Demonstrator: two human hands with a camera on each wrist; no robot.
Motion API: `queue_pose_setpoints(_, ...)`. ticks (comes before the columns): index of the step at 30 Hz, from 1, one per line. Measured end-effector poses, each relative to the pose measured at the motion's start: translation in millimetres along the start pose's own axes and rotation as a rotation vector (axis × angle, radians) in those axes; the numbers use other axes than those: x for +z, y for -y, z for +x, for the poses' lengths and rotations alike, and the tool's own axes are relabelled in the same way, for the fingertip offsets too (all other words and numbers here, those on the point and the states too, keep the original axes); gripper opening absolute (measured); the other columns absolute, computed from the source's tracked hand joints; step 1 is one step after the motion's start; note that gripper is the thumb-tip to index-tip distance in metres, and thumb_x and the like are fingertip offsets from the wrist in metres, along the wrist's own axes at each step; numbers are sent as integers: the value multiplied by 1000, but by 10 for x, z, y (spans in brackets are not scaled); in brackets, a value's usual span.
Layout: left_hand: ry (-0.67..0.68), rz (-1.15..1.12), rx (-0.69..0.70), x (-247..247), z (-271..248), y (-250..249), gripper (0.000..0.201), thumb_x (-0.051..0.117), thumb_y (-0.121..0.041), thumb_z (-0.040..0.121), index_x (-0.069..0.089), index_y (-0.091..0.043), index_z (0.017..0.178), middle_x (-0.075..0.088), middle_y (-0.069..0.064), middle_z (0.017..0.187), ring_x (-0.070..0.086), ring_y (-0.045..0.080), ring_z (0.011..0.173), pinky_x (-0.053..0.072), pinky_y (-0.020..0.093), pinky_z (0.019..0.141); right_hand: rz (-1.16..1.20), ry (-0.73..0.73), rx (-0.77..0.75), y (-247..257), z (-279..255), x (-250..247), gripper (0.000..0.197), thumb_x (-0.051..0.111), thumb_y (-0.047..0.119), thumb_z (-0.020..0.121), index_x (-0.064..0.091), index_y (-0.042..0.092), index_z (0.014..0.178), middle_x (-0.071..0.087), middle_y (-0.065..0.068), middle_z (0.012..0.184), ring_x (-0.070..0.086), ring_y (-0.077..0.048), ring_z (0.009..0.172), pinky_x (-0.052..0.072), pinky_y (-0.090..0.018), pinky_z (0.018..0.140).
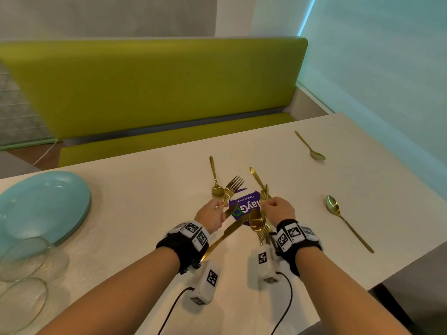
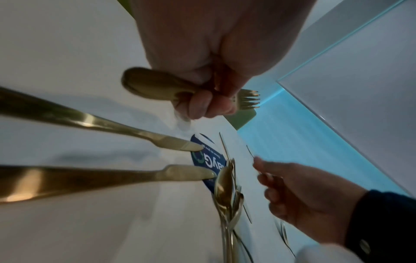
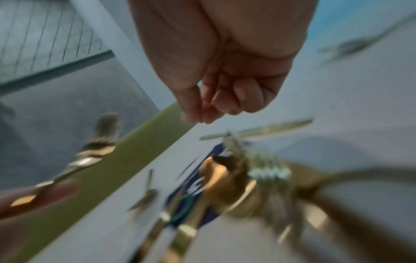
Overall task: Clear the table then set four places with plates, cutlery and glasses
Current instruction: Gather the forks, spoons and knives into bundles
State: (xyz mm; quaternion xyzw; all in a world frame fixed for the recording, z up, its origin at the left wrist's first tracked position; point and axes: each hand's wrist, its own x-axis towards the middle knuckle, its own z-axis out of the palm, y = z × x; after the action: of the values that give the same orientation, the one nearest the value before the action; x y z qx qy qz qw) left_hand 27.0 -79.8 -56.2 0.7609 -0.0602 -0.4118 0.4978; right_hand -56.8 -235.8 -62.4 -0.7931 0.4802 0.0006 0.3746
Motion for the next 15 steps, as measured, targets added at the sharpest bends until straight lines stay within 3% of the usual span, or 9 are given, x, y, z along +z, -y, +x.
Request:
queue_pose_setpoints(2, -32, 12, -6, -50, 57, -18, 26, 34, -16, 100, 54, -13, 115, 47, 1, 68, 40, 11, 56, 35, 21, 53, -94, -64, 16, -92, 157, -143, 18, 54, 25, 93, 62, 13, 104, 65, -6, 106, 51, -16, 85, 39, -24, 74)
queue_pose_setpoints(5, -69, 22, -21, -89, 136, -12, 25, 34, -18, 100, 53, -15, 117, 47, 1, 71, 42, 12, 58, 37, 22, 56, -255, -20, -25, -187, 328, -220, 22, 55, 16, 92, 60, 21, 113, 63, -7, 112, 54, -18, 86, 43, -25, 73)
queue_pose_setpoints(8, -76, -10, -35, -92, 200, 3, 26, 34, -20, 100, 52, -15, 117, 48, 1, 72, 42, 12, 57, 37, 22, 55, -489, 125, -183, -226, 386, -167, 34, 55, 13, 91, 59, 28, 121, 55, -7, 122, 57, -23, 108, 48, -30, 92)
queue_pose_setpoints(11, -70, 2, -31, -77, 234, -3, 26, 34, -20, 100, 52, -14, 117, 49, 0, 72, 43, 10, 55, 37, 20, 54, -583, 210, -293, -247, 395, -111, 29, 56, 14, 91, 64, 29, 114, 52, -4, 124, 55, -23, 114, 47, -30, 98)
queue_pose_setpoints(15, -76, 26, -29, -52, 262, -11, 26, 33, -20, 100, 52, -14, 117, 50, 0, 73, 43, 10, 56, 38, 20, 55, -620, 192, -296, -245, 402, -94, 12, 60, 21, 88, 66, 17, 98, 53, -3, 116, 55, -19, 106, 47, -28, 96)
